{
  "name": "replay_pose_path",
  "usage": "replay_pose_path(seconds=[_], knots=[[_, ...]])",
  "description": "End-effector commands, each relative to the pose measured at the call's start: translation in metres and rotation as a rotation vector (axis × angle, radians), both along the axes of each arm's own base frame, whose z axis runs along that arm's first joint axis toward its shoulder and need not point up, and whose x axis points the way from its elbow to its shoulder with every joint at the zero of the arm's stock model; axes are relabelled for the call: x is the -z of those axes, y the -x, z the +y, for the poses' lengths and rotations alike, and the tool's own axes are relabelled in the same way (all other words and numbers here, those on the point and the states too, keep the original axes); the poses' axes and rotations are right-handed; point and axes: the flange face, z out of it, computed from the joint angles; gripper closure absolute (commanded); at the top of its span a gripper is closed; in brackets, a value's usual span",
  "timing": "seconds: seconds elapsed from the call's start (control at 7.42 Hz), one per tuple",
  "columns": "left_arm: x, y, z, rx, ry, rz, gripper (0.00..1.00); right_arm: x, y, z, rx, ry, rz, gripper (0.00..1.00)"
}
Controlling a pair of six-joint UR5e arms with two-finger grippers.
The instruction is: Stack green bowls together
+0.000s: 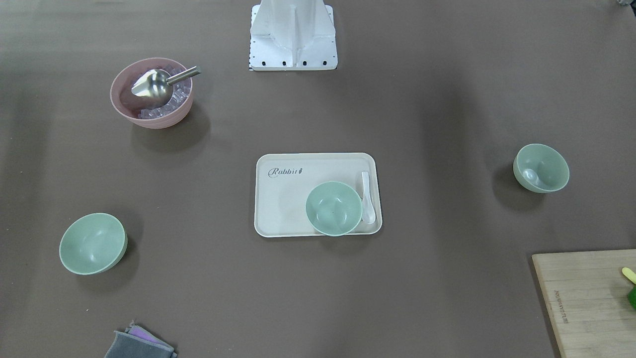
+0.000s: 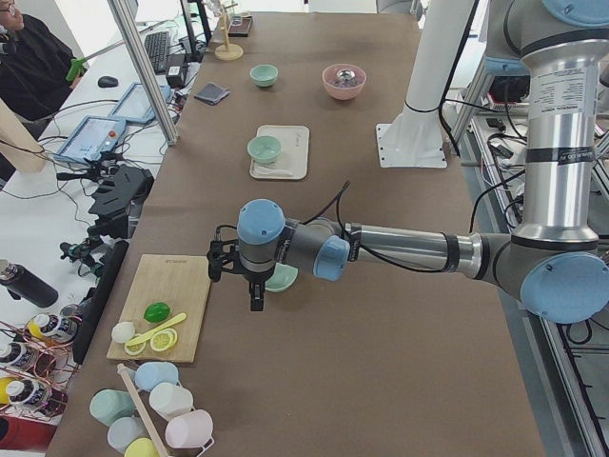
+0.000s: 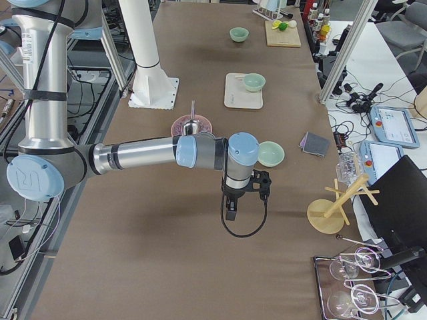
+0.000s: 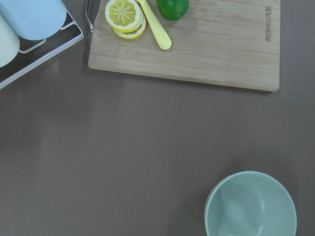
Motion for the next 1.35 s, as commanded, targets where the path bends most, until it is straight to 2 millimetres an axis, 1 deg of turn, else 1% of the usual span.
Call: replay_pose_path(seconds=[0.0, 0.67, 1.21], knots=[[-0.0009, 0.0003, 0.0009, 0.0, 0.001, -0.001, 0.02, 0.0018, 0.0006, -0.0011, 0.001, -0.004, -0.001, 0.0], [-0.0045, 0.0017, 0.0004, 0.006, 0.002, -0.022, 0.02, 0.0027, 0.0007, -0.0011, 0.001, -0.005, -0.003, 0.0], [-0.0028, 0.0017, 0.0003, 0.008, 0.0, -0.021, 0.02, 0.0035, 0.0008, -0.0011, 0.001, -0.007, -0.004, 0.0]])
